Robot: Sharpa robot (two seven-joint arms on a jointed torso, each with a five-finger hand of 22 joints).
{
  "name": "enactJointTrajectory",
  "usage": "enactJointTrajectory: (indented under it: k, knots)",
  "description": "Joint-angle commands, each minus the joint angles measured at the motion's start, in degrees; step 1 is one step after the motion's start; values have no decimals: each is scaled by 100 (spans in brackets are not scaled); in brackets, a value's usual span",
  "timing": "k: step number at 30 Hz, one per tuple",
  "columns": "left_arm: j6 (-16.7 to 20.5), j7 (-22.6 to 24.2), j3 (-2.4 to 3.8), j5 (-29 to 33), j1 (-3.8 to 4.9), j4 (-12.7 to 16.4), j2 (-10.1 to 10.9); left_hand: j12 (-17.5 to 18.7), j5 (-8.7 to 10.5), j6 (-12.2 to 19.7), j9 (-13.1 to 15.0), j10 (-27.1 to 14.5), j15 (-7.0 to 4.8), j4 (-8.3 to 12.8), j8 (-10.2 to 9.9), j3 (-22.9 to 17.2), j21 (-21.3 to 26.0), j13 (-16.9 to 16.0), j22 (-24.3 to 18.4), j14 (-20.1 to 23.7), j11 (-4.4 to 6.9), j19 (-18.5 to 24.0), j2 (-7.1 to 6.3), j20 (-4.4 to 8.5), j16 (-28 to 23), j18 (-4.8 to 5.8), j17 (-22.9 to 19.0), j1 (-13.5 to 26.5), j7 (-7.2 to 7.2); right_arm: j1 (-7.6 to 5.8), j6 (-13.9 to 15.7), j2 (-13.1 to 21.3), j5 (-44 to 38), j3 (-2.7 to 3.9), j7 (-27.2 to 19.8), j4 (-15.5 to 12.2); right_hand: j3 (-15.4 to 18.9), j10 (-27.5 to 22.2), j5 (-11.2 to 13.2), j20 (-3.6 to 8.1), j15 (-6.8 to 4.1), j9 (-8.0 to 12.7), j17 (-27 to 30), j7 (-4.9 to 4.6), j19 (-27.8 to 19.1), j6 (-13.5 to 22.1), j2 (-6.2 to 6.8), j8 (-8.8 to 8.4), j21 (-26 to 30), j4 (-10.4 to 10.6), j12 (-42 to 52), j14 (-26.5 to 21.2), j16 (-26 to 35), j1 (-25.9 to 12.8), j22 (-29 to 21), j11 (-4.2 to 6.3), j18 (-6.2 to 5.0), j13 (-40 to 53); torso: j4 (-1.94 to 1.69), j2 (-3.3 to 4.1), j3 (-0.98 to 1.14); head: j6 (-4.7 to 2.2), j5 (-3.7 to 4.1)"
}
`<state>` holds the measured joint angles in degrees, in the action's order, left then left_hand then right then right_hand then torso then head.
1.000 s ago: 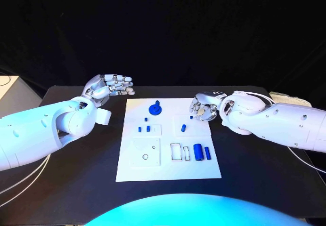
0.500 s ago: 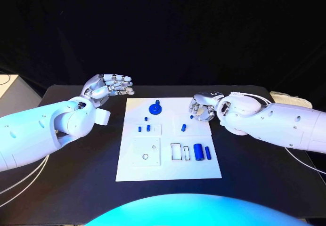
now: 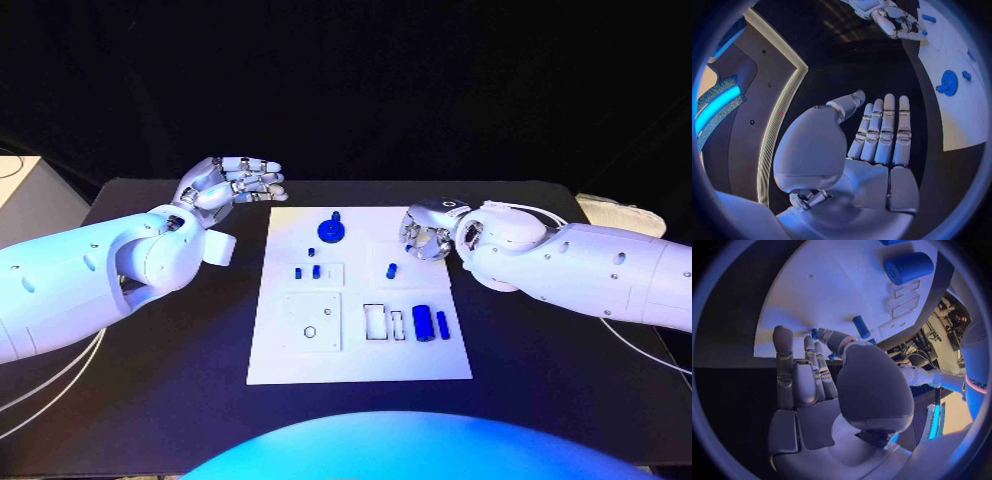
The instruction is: Assemble the parts on the task board
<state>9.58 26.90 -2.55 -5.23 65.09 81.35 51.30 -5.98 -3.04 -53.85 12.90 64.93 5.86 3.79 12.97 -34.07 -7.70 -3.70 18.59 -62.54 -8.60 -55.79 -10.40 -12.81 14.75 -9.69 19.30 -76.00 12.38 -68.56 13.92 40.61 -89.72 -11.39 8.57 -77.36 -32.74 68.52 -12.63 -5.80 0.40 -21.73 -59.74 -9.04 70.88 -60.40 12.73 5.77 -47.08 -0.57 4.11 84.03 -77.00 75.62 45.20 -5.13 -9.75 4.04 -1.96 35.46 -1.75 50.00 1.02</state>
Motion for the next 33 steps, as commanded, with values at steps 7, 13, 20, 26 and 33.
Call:
enactJointTrajectory:
  k: [7, 13, 20, 26, 33]
  knots:
    - [-97, 32, 8, 12, 11, 30, 7, -12, -24, 24, -13, -5, 15, 0, 31, 24, -25, 0, 10, 56, -24, -15, 23, 2, 24, -59, 11, -32, 22, 69, -131, -36, -145, -13, 96, 33, -49, 105, 10, 11, -38, -19, 2, 9, 60, -75, -54, 47, -49, -8, 58, 34, -32, 13, 46, 19, 57, 12, 5, -10, 2, 0, -4]
    - [-96, 29, 9, 12, 12, 29, 10, -12, -24, 24, -13, -5, 15, 0, 31, 24, -25, 0, 10, 56, -24, -15, 23, 2, 24, -59, 11, -32, 22, 81, -120, -40, -194, -14, 146, 37, -84, 147, 16, 25, -54, -34, -13, 26, 71, -115, -81, 73, -60, -25, 69, 36, -43, 46, 62, 37, 58, 18, 5, -5, 4, 0, -4]
    - [-96, 28, 9, 12, 12, 28, 9, -12, -24, 24, -13, -5, 15, 0, 31, 24, -25, 0, 10, 56, -24, -15, 23, 2, 24, -59, 11, -32, 22, 103, -7, -47, -208, -15, 166, 24, -203, 275, 187, 62, -95, -85, -88, 79, 139, -249, -196, 162, -193, -43, 101, 54, -91, 95, 217, 87, 84, 36, 6, 4, 4, 0, -4]
    - [-96, 28, 10, 12, 12, 27, 4, -12, -24, 24, -13, -5, 15, 0, 31, 24, -25, 0, 10, 56, -24, -15, 23, 2, 24, -59, 11, -32, 22, 125, 209, -57, -113, -15, 172, -13, -261, 366, 128, 91, -126, -142, -227, 119, 242, -339, -324, 239, -401, -39, 112, 95, -174, 94, 440, 126, 125, 49, 8, -3, 6, 0, -7]
    - [-96, 25, 10, 12, 13, 17, -6, -15, -24, 33, -15, -10, 16, 3, 40, 27, -27, -1, 13, 69, -26, -13, 27, 2, 41, -58, 20, -36, 24, 134, 478, -83, 38, -14, 252, -39, -285, 428, 59, 107, -142, -191, -348, 138, 318, -373, -396, 292, -558, -41, 114, 126, -244, 78, 607, 145, 157, 55, 3, -3, 2, 0, -3]
